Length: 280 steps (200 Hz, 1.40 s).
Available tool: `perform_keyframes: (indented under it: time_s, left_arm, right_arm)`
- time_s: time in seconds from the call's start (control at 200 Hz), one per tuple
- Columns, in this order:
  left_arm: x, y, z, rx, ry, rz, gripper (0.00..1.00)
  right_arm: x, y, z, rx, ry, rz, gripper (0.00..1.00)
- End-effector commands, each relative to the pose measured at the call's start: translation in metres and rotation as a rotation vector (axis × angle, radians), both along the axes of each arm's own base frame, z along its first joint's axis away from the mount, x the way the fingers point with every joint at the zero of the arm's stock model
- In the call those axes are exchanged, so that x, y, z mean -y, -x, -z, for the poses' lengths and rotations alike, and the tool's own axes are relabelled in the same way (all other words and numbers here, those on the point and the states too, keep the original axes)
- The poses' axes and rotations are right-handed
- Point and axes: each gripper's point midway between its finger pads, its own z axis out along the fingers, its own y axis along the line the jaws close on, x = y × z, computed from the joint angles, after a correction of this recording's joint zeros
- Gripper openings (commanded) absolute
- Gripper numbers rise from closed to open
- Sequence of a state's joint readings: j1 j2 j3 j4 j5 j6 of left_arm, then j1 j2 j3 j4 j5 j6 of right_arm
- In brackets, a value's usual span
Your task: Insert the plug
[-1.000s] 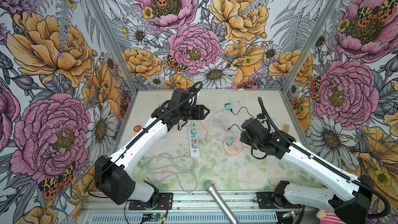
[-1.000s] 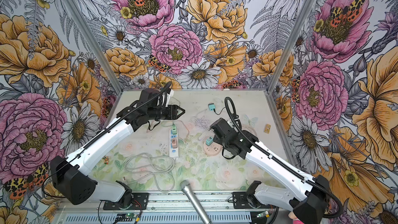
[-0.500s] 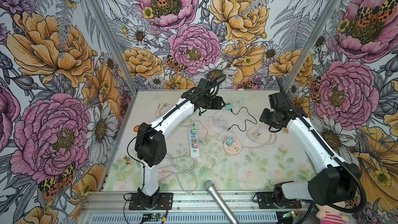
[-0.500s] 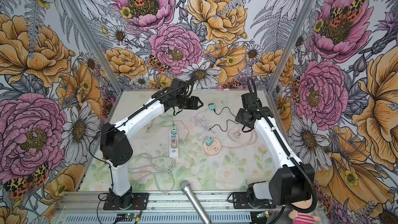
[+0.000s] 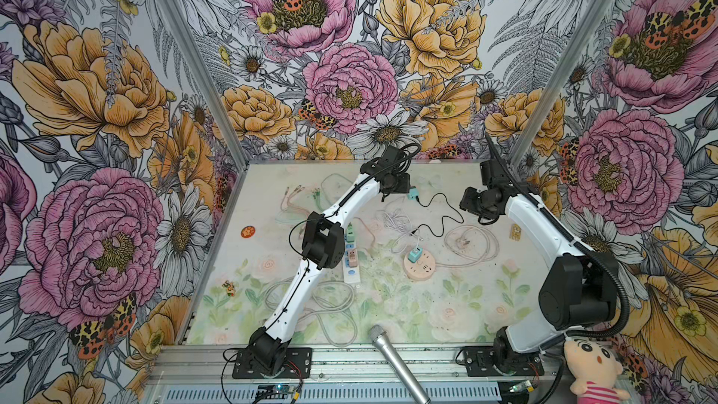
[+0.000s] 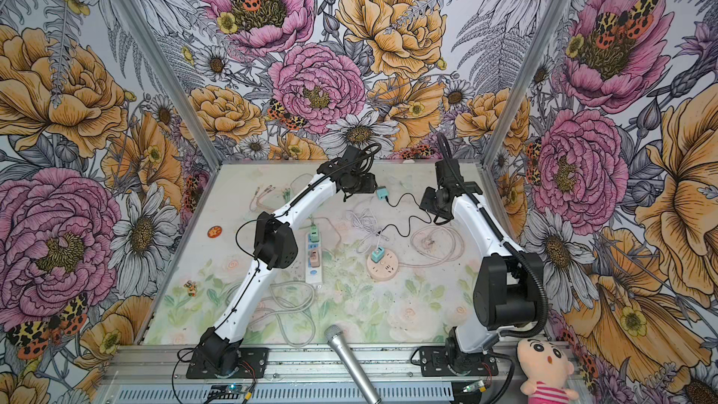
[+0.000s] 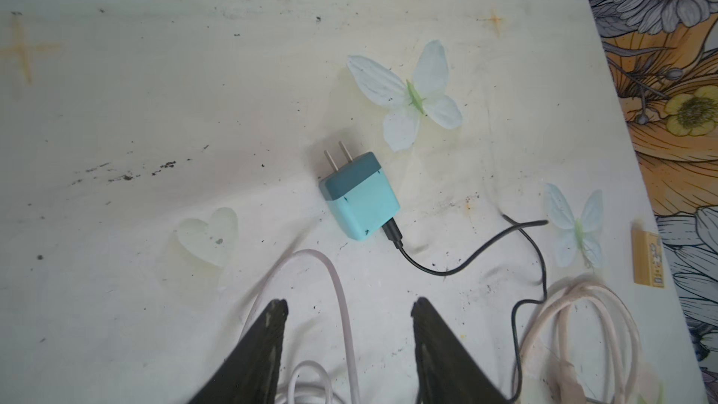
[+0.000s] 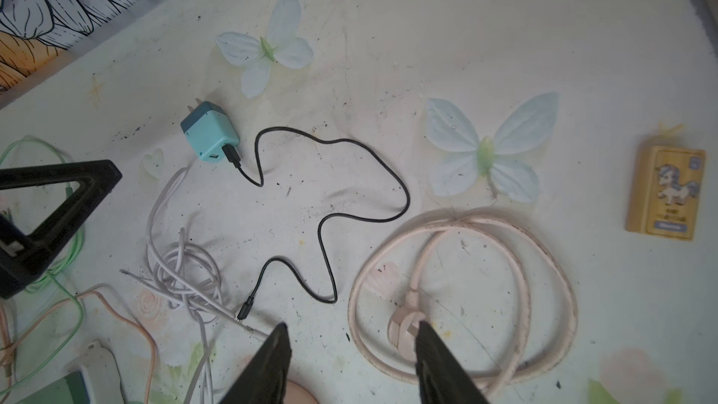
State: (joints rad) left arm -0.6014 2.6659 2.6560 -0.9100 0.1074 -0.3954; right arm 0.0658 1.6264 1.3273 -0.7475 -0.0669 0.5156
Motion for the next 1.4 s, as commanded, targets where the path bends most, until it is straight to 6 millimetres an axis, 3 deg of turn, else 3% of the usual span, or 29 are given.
perform_keyframes:
  time_s: [0.0, 0.33, 0.605, 0.916, 0.991, 1.141, 1.291, 1.396]
  left_arm:
    - [0.003, -0.002, -0.018, 0.03, 0.016, -0.023, 0.55]
    - [-0.023, 0.002, -0.035, 0.037, -0.009, -0.012, 0.54]
    - [-0.037, 0.014, -0.046, 0.042, -0.046, 0.006, 0.54]
    - [-0.052, 0.018, -0.046, 0.035, -0.05, -0.001, 0.54]
    - [-0.054, 0.019, -0.045, 0.032, -0.054, -0.001, 0.54]
    - [-0.058, 0.021, -0.044, 0.025, -0.057, -0.007, 0.54]
    - [-0.055, 0.025, -0.046, 0.023, -0.046, 0.004, 0.53]
    - [-0.051, 0.029, -0.045, 0.021, -0.049, 0.017, 0.53]
  right_arm:
    - [-0.018, -0.031, 0.009, 0.057, -0.102, -0.013, 0.52]
    - [-0.055, -0.08, 0.042, 0.11, -0.186, 0.0, 0.53]
    - [-0.045, -0.109, 0.07, 0.115, -0.161, 0.18, 0.53]
    - [-0.058, -0.131, 0.091, 0.108, -0.16, 0.193, 0.51]
    - [-0.062, -0.133, 0.094, 0.106, -0.161, 0.184, 0.42]
    - [-0.054, -0.128, 0.085, 0.123, -0.128, 0.181, 0.11]
    - [-0.039, -0.119, 0.069, 0.143, -0.106, 0.147, 0.0]
    - [-0.031, -0.111, 0.069, 0.119, -0.144, 0.107, 0.0]
